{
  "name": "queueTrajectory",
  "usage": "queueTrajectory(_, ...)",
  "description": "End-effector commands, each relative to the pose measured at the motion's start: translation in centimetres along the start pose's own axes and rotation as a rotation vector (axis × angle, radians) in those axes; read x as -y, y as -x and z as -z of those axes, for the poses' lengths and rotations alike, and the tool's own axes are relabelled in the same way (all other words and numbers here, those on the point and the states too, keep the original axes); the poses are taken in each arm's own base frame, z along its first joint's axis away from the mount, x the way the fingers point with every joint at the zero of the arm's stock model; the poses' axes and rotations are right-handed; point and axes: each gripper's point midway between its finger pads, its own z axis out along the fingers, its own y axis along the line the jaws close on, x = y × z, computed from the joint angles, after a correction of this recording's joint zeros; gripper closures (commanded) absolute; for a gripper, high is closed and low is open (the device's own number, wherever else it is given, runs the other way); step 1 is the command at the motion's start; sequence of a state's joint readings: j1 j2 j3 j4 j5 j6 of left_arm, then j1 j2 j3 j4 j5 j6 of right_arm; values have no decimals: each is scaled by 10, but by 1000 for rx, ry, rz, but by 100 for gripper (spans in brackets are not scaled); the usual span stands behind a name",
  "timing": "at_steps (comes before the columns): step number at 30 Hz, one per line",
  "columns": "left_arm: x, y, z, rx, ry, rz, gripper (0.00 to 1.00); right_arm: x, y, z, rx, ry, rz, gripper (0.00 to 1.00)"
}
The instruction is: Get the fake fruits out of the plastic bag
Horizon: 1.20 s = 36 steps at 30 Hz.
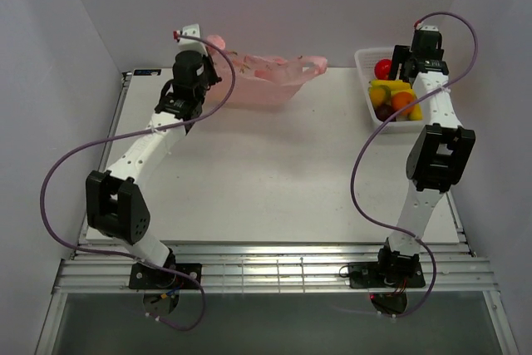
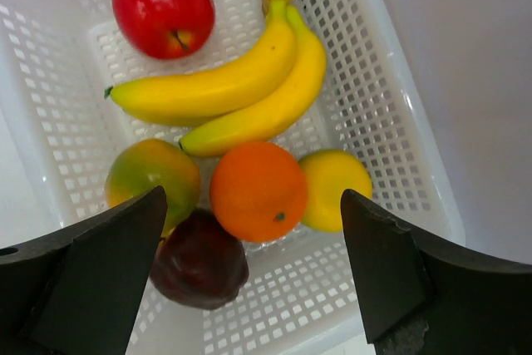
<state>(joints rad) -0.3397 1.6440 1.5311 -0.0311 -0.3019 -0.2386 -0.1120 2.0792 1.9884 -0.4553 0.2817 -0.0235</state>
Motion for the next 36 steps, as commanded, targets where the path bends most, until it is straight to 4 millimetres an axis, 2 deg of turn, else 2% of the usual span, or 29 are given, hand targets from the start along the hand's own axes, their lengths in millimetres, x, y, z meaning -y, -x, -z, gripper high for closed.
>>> queueTrajectory(1, -16, -56, 34, -100, 15, 79, 100, 10, 30, 40, 88, 2, -37, 10)
queueTrajectory(2, -19, -76, 42, -137, 17, 94, 100, 5, 30, 45, 89, 35, -35, 10)
queueTrajectory(3, -22, -110, 52, -187, 15, 101, 100, 2, 31, 57, 97, 69, -35, 10)
queueTrajectory(5, -12, -124, 74, -207, -31, 128, 100, -27, 32, 77, 97, 204, -34, 10)
queueTrajectory(6, -2, -135, 84, -219, -64, 120, 100, -36, 41, 102, 131, 247, -23, 10)
queueTrajectory(7, -7, -153, 94, -243, -37, 99, 100, -64, 30, 118, 119, 303, 46, 10)
queueTrajectory(8, -5, -149, 102, -228, -39, 101, 100, -86, 29, 136, 149, 350, 104, 10)
queueTrajectory(9, 2, -154, 110, -237, -56, 92, 100, -97, 40, 175, 228, 401, 126, 10)
queueTrajectory(10, 2, -158, 115, -245, -55, 91, 100, -136, 16, 196, 220, 499, 178, 10)
queueTrajectory(11, 3, -158, 119, -245, -52, 106, 100, -165, 18, 226, 284, 631, 202, 10)
queueTrajectory(12, 5, -152, 124, -236, -58, 123, 100, -176, 22, 270, 365, 731, 233, 10)
queueTrajectory(13, 5, -152, 127, -235, -57, 137, 100, -204, 9, 303, 388, 858, 272, 10)
queueTrajectory(14, 6, -150, 130, -231, -61, 151, 100, -225, -14, 324, 386, 994, 301, 10)
queueTrajectory(15, 7, -144, 134, -217, -68, 159, 100, -227, -17, 349, 423, 1051, 294, 10)
queueTrajectory(16, 7, -142, 136, -211, -68, 163, 100, -245, -33, 374, 436, 1128, 324, 10)
queueTrajectory(18, 7, -137, 142, -201, -68, 172, 100, -259, -62, 390, 435, 1184, 372, 10)
queueTrajectory(19, 8, -135, 144, -198, -73, 172, 100, -273, -79, 409, 423, 1246, 409, 10)
queueTrajectory(20, 8, -136, 146, -199, -68, 167, 100, -280, -92, 411, 394, 1257, 426, 10)
queueTrajectory(22, 9, -130, 150, -184, -73, 176, 100, -297, -104, 422, 379, 1280, 422, 10)
queueTrajectory(23, 10, -129, 151, -180, -79, 179, 100, -306, -108, 417, 368, 1268, 416, 10)
queueTrajectory(25, 15, -126, 156, -176, -100, 179, 100, -320, -95, 417, 396, 1233, 358, 10)
queueTrajectory(26, 17, -126, 158, -174, -107, 177, 100, -331, -97, 406, 381, 1207, 363, 10)
queueTrajectory(27, 19, -127, 160, -176, -116, 172, 100, -336, -84, 408, 392, 1187, 321, 10)
queueTrajectory(28, 19, -125, 162, -171, -120, 173, 100, -343, -78, 404, 407, 1146, 306, 10)
queueTrajectory(29, 20, -126, 164, -175, -124, 169, 100, -353, -83, 390, 386, 1104, 311, 10)
queueTrajectory(30, 19, -131, 166, -194, -119, 152, 100, -357, -72, 390, 400, 1088, 295, 10)
queueTrajectory(32, 19, -130, 169, -193, -120, 145, 100, -372, -85, 372, 347, 1064, 338, 10)
queueTrajectory(36, 19, -131, 172, -199, -125, 131, 100, -392, -90, 356, 316, 1049, 367, 10)
